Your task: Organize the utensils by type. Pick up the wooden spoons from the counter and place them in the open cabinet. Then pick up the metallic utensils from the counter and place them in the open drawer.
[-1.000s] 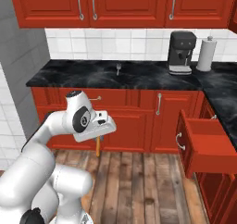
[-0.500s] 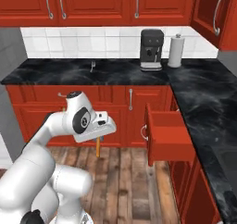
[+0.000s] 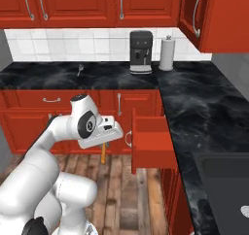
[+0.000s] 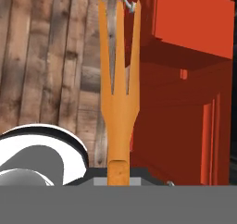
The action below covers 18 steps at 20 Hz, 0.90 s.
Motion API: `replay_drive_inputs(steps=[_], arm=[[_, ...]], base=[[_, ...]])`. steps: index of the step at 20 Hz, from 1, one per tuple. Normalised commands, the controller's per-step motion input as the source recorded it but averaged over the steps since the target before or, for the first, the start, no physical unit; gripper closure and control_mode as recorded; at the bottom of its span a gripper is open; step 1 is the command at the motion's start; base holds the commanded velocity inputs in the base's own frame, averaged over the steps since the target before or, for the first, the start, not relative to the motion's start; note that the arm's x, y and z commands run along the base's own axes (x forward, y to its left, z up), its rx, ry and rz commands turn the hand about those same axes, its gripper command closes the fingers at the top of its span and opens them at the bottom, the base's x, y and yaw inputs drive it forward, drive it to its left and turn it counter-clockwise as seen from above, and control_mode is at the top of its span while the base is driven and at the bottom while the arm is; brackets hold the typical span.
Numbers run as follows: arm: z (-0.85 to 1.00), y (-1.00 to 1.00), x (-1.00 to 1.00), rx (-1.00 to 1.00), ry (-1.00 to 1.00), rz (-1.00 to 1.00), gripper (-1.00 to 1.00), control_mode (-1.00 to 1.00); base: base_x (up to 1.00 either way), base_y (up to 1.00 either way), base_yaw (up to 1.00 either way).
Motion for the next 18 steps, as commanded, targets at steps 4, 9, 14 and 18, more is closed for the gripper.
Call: replay_drive_inputs(steps=[4, 9, 14, 18], arm=[[0.0, 0.0, 0.0, 0.0, 0.0, 0.0, 1.0, 1.0], [0.0, 0.0, 0.0, 0.0, 0.0, 0.0, 1.0, 1.0], [0.0, 0.0, 0.0, 0.0, 0.0, 0.0, 1.0, 1.0], [0.0, 0.0, 0.0, 0.0, 0.0, 0.0, 1.0, 1.0]], base=[[0.44, -0.31, 0.01], [0.48, -0.34, 0.04], [0.53, -0.41, 0.02], [0.18, -0.55, 0.0]])
